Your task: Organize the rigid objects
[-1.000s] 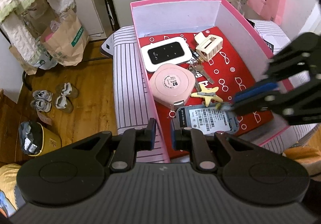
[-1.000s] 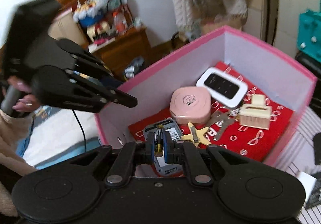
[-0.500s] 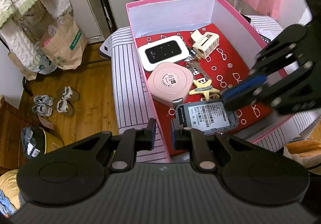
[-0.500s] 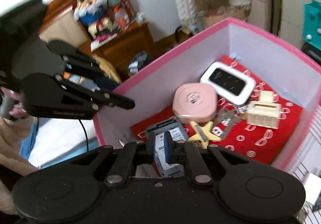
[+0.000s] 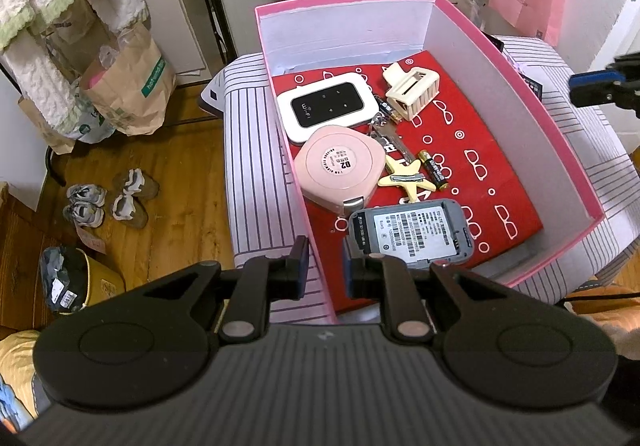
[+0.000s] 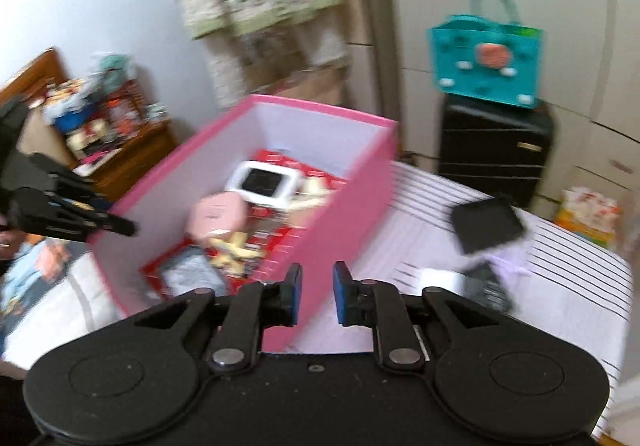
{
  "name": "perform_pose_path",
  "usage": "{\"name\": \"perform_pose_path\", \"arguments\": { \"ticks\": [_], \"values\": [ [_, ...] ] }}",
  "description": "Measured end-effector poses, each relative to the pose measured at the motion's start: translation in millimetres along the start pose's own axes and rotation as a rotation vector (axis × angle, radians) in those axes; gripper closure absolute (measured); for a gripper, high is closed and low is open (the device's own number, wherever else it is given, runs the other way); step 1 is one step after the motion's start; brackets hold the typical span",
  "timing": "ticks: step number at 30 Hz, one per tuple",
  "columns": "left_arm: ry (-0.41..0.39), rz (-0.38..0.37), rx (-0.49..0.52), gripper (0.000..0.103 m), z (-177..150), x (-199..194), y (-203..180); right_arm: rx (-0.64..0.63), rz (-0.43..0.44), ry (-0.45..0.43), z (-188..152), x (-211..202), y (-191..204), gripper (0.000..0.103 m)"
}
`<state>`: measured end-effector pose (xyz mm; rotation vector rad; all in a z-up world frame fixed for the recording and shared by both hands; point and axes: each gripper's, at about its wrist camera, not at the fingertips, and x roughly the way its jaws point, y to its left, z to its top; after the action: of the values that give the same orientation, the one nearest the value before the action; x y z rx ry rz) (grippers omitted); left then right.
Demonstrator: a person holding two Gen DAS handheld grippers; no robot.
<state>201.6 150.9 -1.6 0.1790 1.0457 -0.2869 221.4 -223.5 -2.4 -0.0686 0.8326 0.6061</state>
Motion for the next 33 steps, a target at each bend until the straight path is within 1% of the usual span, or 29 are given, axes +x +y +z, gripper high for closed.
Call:
{"name": "perform_pose_path", "arguments": {
  "ticks": [3,6,8,10,11,13,19,23,25,27,29,31,32,33],
  "values": [
    [-0.003,0.003,-0.011,0.088,-1,0,0,0.036,-0.083,0.008,-15,-2,-19,0.077],
    [-0.006,0.003,-0.026,0.087,-1,1,0,0.051,-0.178,0.034,-34,5,-34,0.072],
    [-0.004,0.003,-0.033,0.087,0,1,0,0.062,-0.215,0.053,-45,12,-44,0.068],
    [-0.002,0.007,-0.038,0.087,0,2,0,0.069,-0.235,0.065,-55,19,-53,0.065],
    [-0.002,0.008,-0.04,0.087,1,2,0,0.067,-0.24,0.066,-59,23,-56,0.064],
    [0.0,0.01,-0.046,0.087,2,3,-1,0.075,-0.233,0.072,-66,30,-64,0.058],
    [0.012,0.032,-0.047,0.086,3,7,-4,0.155,-0.14,0.085,-75,50,-80,0.055],
    [0.018,0.045,-0.041,0.086,4,7,-7,0.11,-0.16,0.077,-70,58,-76,0.049],
    [0.017,0.042,-0.043,0.085,4,7,-6,0.082,-0.162,0.071,-68,62,-73,0.042],
    [0.014,0.04,-0.049,0.085,4,7,-6,0.033,-0.179,0.061,-67,68,-66,0.038],
    [0.013,0.04,-0.051,0.085,4,7,-6,-0.011,-0.205,0.047,-67,73,-57,0.037],
    [0.013,0.039,-0.055,0.085,4,6,-6,0.004,-0.197,0.037,-67,73,-57,0.036],
    [0.011,0.039,-0.055,0.085,4,7,-6,0.008,-0.197,0.033,-67,73,-57,0.039],
    [0.011,0.039,-0.052,0.085,4,6,-6,0.006,-0.207,0.028,-68,72,-58,0.051]
  ]
}}
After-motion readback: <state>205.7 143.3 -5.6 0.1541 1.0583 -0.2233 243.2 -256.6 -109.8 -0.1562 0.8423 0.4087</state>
